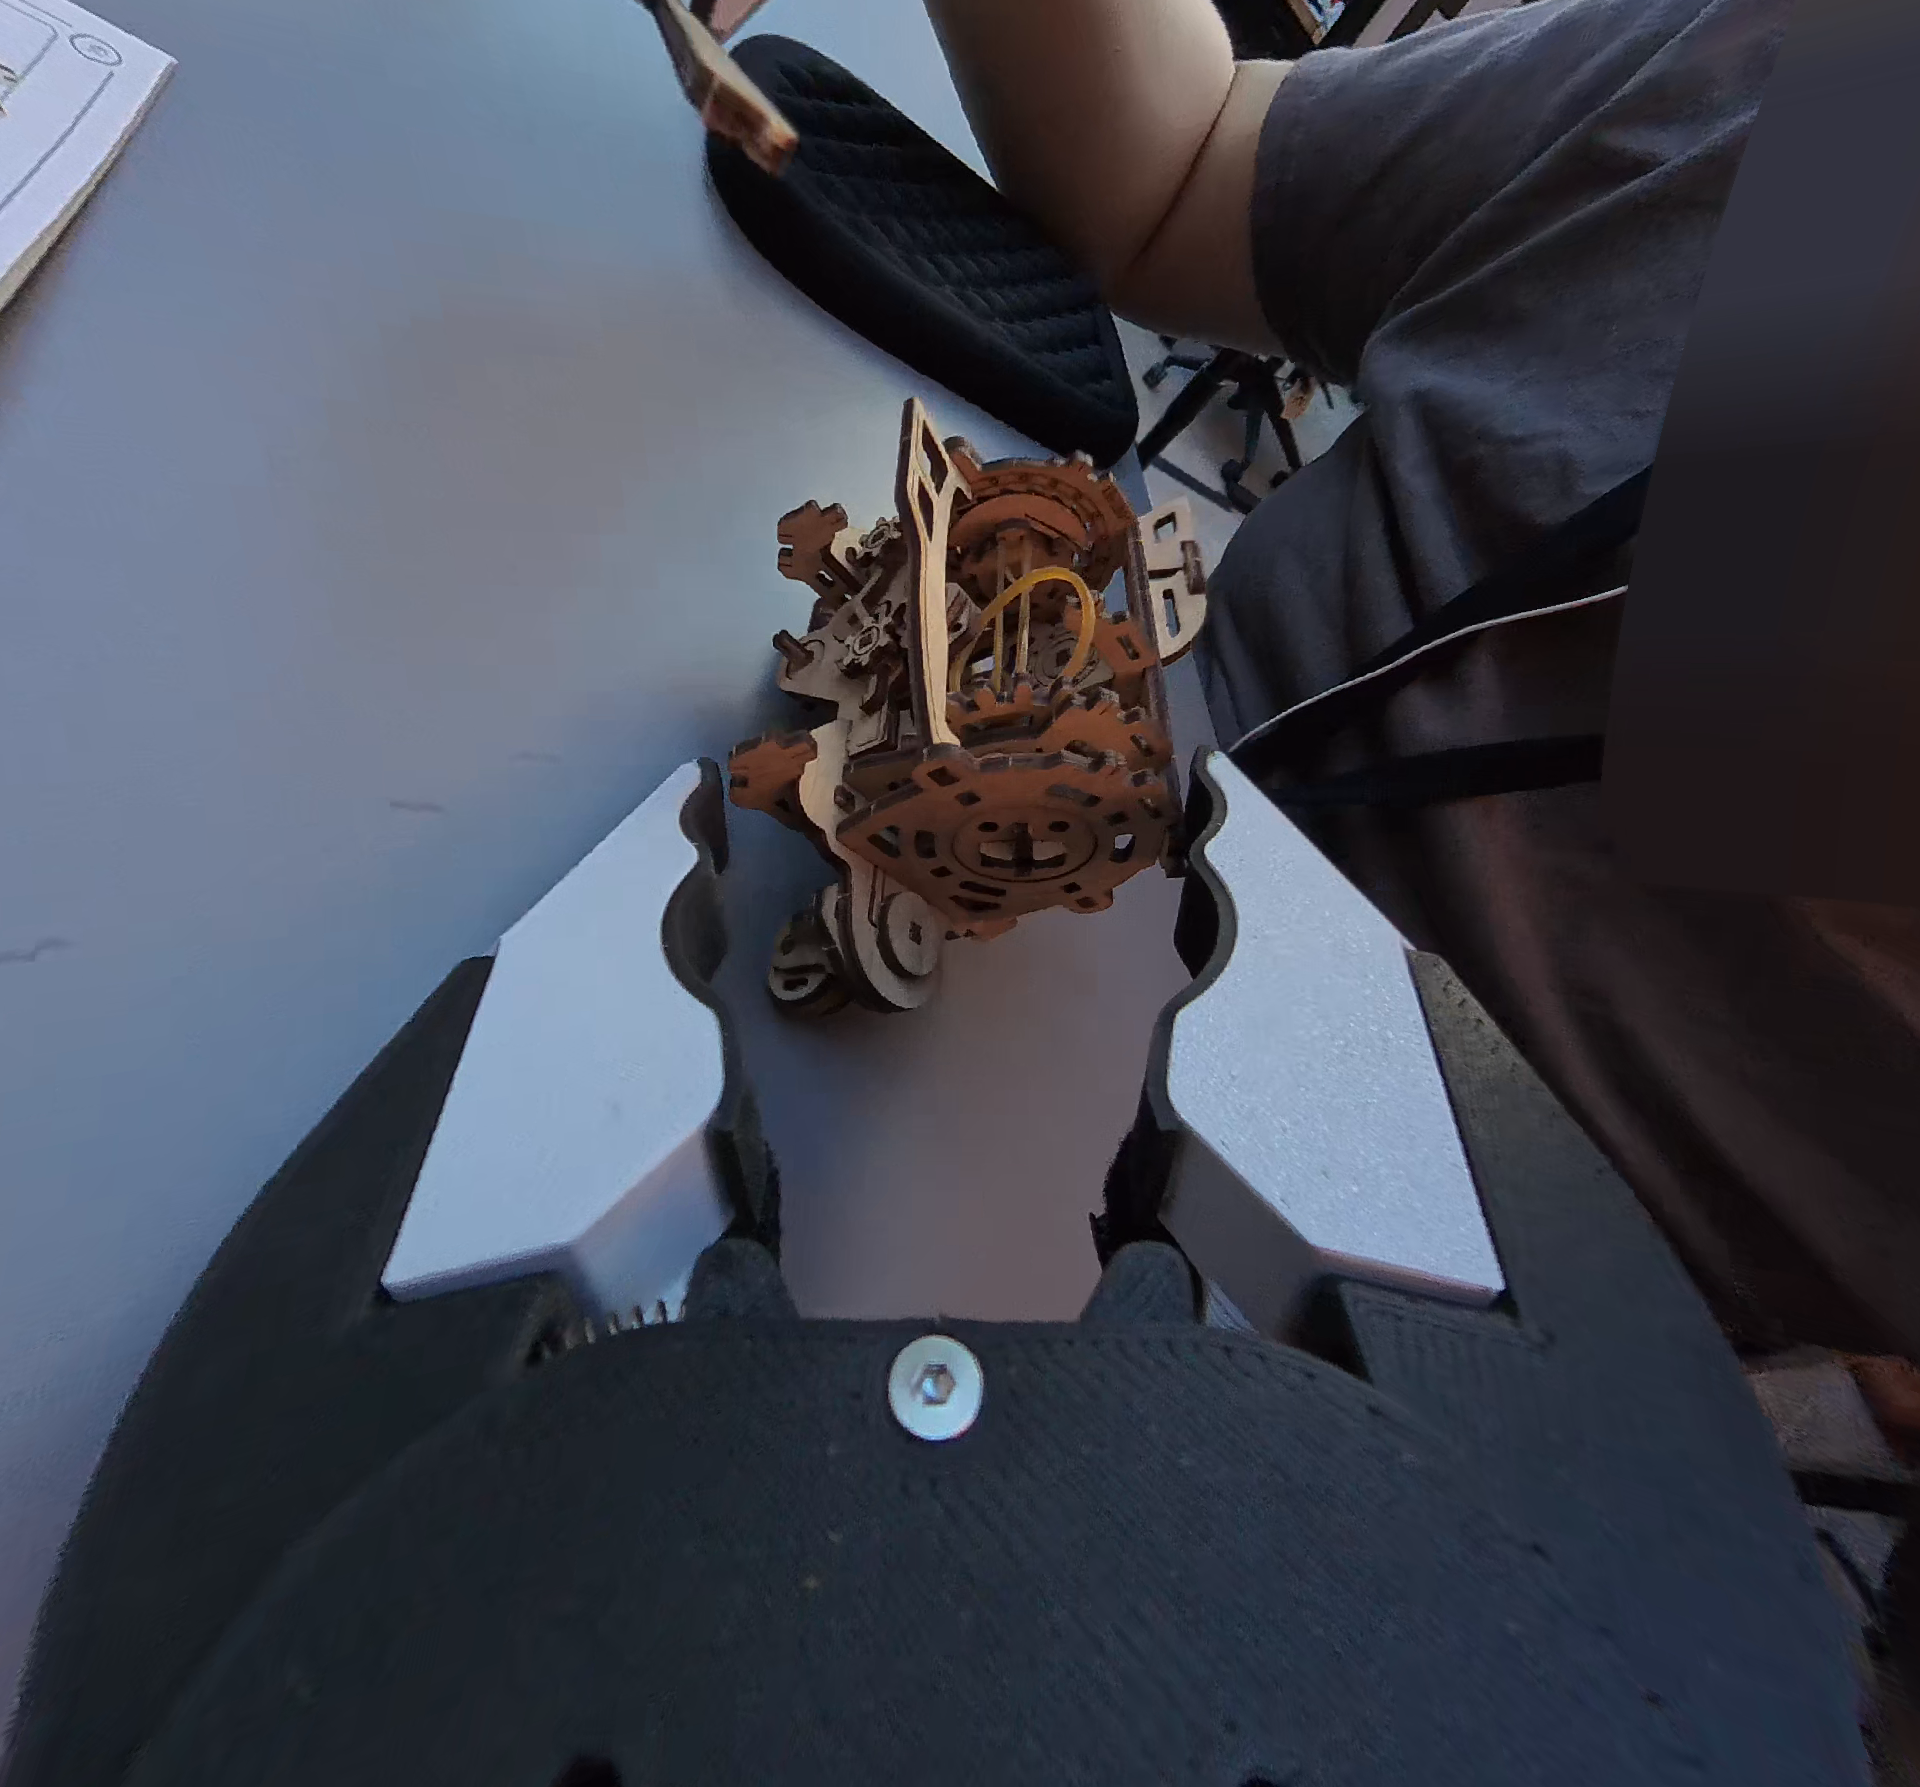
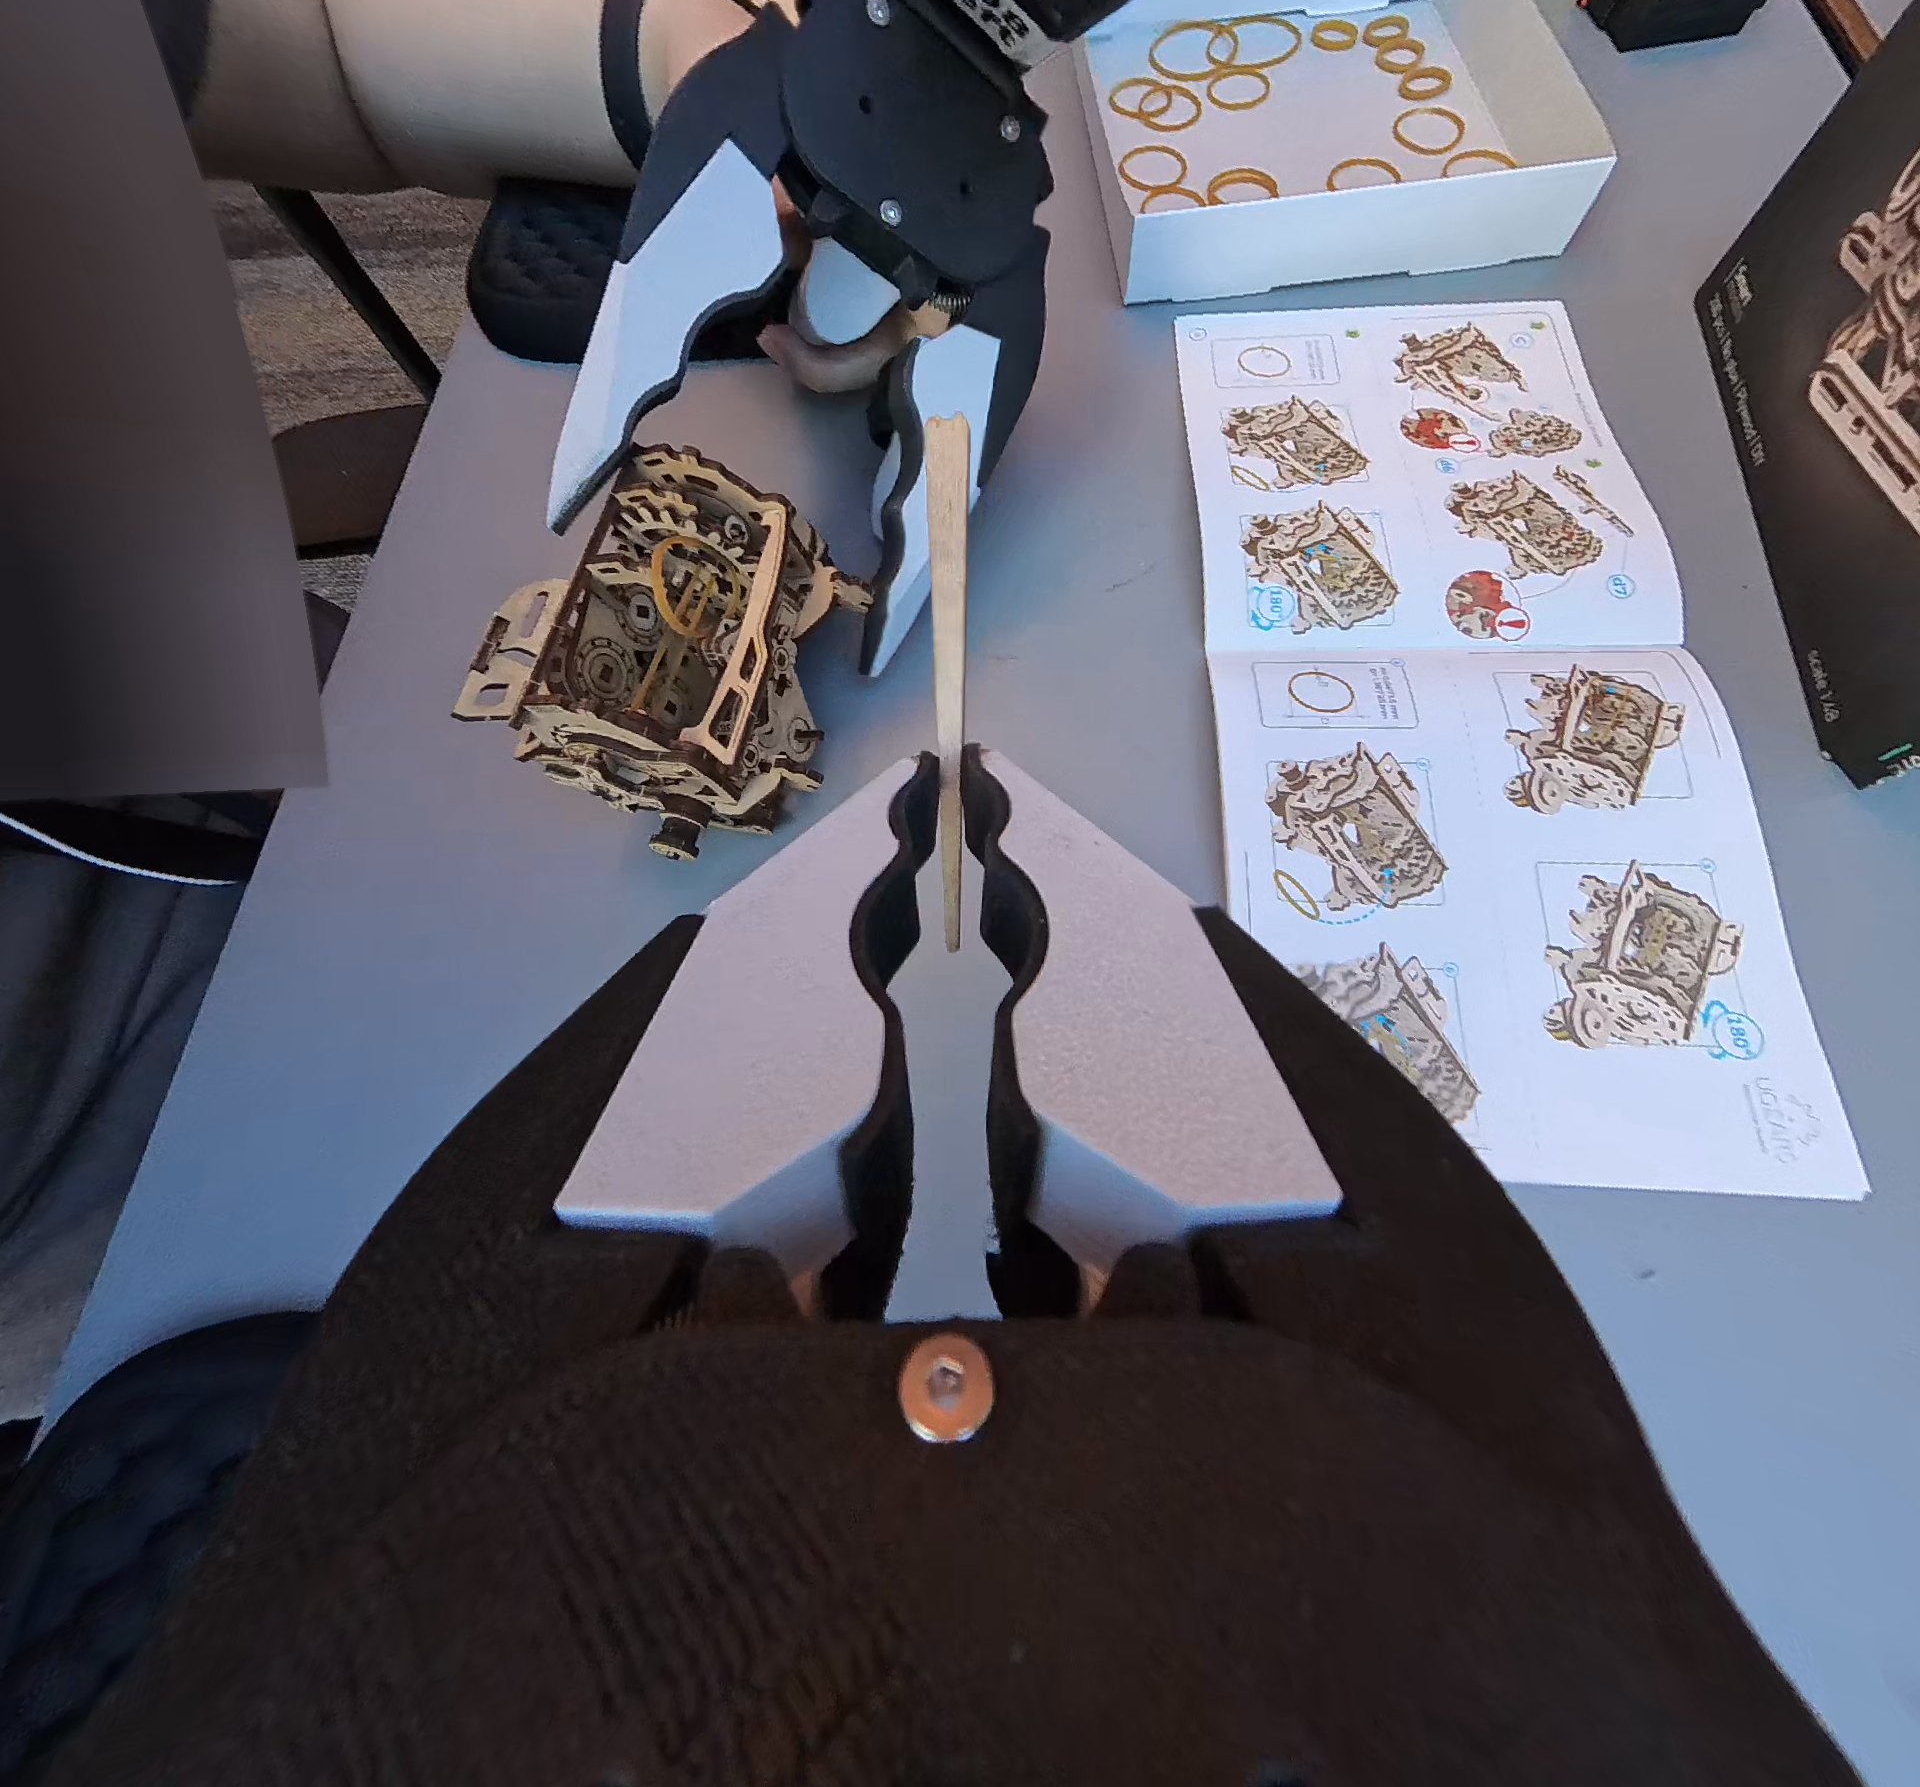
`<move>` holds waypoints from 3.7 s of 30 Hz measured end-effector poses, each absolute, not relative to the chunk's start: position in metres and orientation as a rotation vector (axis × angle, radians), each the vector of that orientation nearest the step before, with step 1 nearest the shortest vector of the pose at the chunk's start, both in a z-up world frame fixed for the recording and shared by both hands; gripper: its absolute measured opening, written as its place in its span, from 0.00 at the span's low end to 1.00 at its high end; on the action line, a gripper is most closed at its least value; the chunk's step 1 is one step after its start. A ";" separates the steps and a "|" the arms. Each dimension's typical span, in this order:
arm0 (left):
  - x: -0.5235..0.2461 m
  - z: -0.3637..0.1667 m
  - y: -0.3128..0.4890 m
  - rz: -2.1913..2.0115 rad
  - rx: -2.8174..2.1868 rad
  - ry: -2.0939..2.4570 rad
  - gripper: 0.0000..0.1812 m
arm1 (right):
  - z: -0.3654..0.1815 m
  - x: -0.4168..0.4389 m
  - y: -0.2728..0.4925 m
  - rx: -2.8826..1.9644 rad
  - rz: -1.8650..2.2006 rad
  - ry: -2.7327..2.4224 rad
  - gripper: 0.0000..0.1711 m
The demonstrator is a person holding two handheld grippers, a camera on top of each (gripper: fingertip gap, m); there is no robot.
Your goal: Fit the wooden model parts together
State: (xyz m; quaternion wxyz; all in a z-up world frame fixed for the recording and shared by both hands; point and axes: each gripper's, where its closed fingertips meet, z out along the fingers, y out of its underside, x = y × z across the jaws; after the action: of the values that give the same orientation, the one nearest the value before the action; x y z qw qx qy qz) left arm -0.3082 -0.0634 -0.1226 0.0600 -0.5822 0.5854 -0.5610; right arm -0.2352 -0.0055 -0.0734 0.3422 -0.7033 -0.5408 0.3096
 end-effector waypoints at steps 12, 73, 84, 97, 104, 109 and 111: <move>-0.310 -0.116 -0.066 -1.698 -1.683 1.771 0.50 | -0.088 -0.247 -0.013 -1.841 0.865 -1.440 0.02; -0.297 -0.006 0.002 -0.446 -1.553 1.972 0.08 | 0.032 -0.292 -0.003 -1.362 0.358 -1.664 0.04; -0.290 -0.002 -0.005 -0.655 -1.486 1.863 0.01 | 0.044 -0.285 -0.009 -1.322 0.584 -1.483 0.18; -0.289 -0.010 -0.002 -0.604 -1.495 1.899 0.01 | 0.029 -0.289 -0.006 -1.359 0.668 -1.478 0.04; -0.308 -0.021 -0.020 -0.927 -1.578 1.857 0.39 | 0.020 -0.276 -0.012 -1.413 0.631 -1.421 0.03; -0.323 -0.074 -0.045 -1.253 -1.608 1.810 0.60 | -0.018 -0.270 -0.041 -1.626 0.866 -1.362 0.03; -0.318 -0.080 -0.058 -1.376 -1.575 1.796 0.61 | -0.027 -0.271 -0.048 -1.671 0.897 -1.375 0.03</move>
State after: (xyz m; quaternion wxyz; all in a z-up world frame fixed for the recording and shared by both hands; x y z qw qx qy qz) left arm -0.3184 -0.0576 -0.0803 0.1914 -0.5607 0.6396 -0.4898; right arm -0.2714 -0.0478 -0.0266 0.3890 -0.6573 -0.5406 0.3527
